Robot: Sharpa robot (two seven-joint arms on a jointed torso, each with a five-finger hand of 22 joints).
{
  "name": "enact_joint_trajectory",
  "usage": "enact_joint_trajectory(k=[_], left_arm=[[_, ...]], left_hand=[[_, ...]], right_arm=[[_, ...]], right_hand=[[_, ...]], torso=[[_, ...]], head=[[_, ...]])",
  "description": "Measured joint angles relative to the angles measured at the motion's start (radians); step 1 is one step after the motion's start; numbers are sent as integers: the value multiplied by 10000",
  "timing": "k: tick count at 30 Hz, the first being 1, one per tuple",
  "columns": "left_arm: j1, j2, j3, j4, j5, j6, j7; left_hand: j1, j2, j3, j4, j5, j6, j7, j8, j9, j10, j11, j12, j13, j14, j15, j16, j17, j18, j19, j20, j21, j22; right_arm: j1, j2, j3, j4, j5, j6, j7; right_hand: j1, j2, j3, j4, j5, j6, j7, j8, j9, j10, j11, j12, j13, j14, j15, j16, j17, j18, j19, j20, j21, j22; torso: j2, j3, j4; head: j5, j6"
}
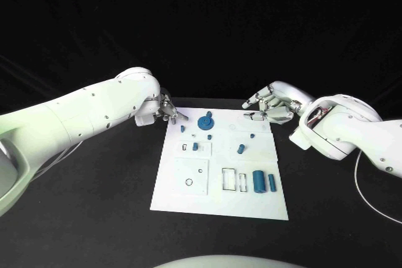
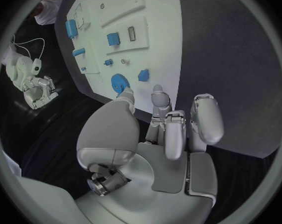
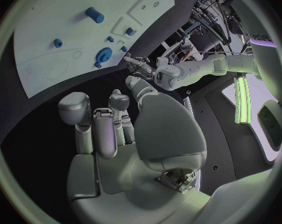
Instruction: Assemble the parts on the task board
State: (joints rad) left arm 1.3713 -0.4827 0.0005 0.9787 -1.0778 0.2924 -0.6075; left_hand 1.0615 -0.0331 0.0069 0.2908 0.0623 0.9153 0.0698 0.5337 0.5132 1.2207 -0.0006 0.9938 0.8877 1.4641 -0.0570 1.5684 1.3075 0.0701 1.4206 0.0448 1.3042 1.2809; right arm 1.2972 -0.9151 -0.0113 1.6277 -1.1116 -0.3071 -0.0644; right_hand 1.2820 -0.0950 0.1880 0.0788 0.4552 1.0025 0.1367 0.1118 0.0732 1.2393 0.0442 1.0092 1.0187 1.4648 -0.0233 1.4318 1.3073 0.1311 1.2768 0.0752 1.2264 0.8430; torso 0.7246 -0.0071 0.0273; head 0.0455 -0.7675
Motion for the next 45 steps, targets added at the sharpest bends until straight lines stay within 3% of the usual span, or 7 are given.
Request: enact_joint_trajectory(k=[14,45], left_arm=[[-59,398,-52,-558,-46,208,274],[-78,487,-80,-573,-31,734,359]], left_hand=[[286,280,-233,-42,0,54,-56,281,144,105,-103,172,98,15,-58,0,5,0,107,-35,135,161],[1188,631,-453,-152,71,194,-198,779,664,375,-228,518,346,32,-180,0,1,0,214,-142,319,271]], right_arm=[[-4,19,0,-8,0,11,0],[-5,51,0,-14,1,97,0]], right_hand=[[0,0,0,0,0,0,0,0,1,-37,37,0,-23,0,0,0,8,-1,0,0,-60,-32],[0,0,16,15,0,0,0,0,1,-74,-1,-79,-81,0,0,-38,4,0,0,0,-60,-77]], torso=[[8,3,-15],[2,5,-13]], head=[[31,-45],[3,-133]])
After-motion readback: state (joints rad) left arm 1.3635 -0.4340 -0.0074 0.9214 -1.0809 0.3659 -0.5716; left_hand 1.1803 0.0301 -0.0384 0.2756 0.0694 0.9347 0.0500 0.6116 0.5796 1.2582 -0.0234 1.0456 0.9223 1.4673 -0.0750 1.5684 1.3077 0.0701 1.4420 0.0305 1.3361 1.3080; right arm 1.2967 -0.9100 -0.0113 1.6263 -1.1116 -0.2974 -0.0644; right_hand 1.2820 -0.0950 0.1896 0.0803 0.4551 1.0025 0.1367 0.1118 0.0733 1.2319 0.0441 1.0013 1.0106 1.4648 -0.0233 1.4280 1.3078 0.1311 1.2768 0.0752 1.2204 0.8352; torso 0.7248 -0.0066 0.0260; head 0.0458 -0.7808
